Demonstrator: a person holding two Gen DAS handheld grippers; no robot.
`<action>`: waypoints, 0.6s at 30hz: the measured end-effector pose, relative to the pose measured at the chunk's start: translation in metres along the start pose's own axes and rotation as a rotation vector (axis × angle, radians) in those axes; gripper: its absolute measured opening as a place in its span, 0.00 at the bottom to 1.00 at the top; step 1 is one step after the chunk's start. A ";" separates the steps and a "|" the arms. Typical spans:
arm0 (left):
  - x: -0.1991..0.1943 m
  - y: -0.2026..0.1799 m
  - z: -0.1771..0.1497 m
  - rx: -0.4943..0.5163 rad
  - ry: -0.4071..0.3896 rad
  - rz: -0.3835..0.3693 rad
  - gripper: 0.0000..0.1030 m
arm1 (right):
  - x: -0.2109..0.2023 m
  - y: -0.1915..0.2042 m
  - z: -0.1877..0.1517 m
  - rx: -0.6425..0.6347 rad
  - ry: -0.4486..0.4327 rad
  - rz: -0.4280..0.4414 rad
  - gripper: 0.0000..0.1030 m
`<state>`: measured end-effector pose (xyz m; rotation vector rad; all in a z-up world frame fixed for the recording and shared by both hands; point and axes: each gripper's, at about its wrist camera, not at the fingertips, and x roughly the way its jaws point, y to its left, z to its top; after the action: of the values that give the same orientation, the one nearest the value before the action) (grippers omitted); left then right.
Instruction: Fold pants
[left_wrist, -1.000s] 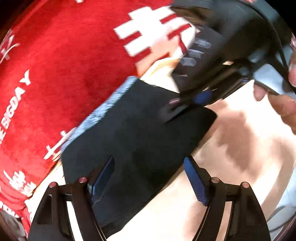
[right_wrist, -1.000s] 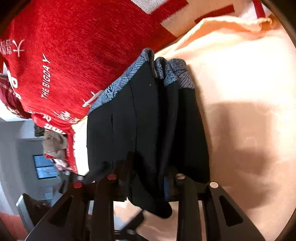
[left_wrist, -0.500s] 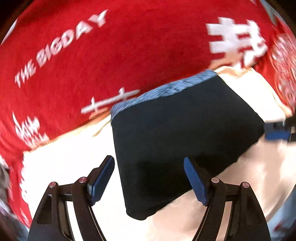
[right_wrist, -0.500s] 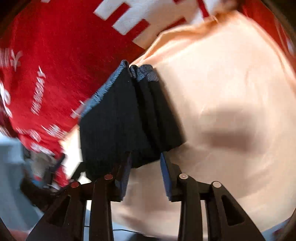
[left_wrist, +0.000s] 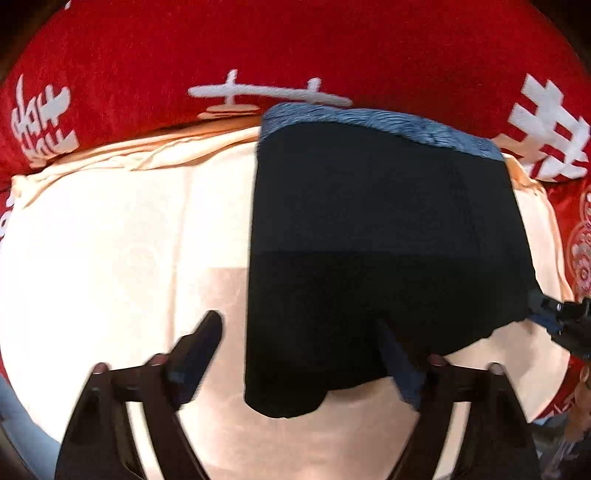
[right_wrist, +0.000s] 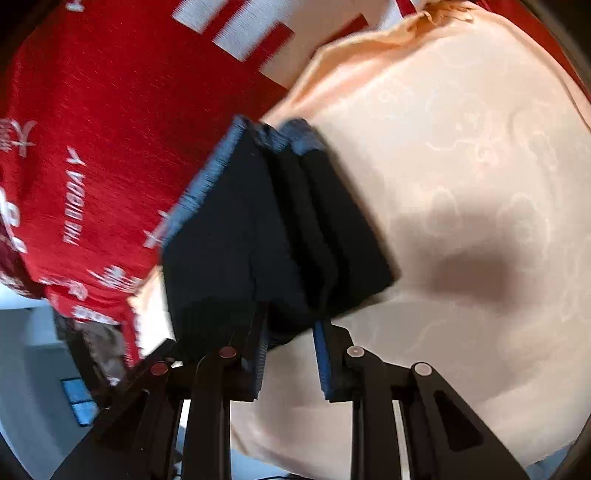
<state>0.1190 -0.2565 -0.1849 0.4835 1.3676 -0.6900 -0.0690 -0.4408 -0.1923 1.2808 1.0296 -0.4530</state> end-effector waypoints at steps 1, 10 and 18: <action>0.001 0.000 -0.001 -0.004 0.000 -0.005 0.87 | 0.004 -0.004 -0.001 0.014 0.003 -0.010 0.25; 0.005 -0.005 -0.001 0.003 0.015 -0.005 0.87 | 0.001 0.009 -0.001 -0.034 0.019 -0.101 0.30; 0.009 0.004 0.006 -0.021 0.028 -0.037 0.87 | 0.000 0.012 -0.005 -0.027 0.020 -0.159 0.33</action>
<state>0.1268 -0.2588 -0.1929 0.4542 1.4118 -0.7006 -0.0616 -0.4324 -0.1847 1.1863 1.1555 -0.5468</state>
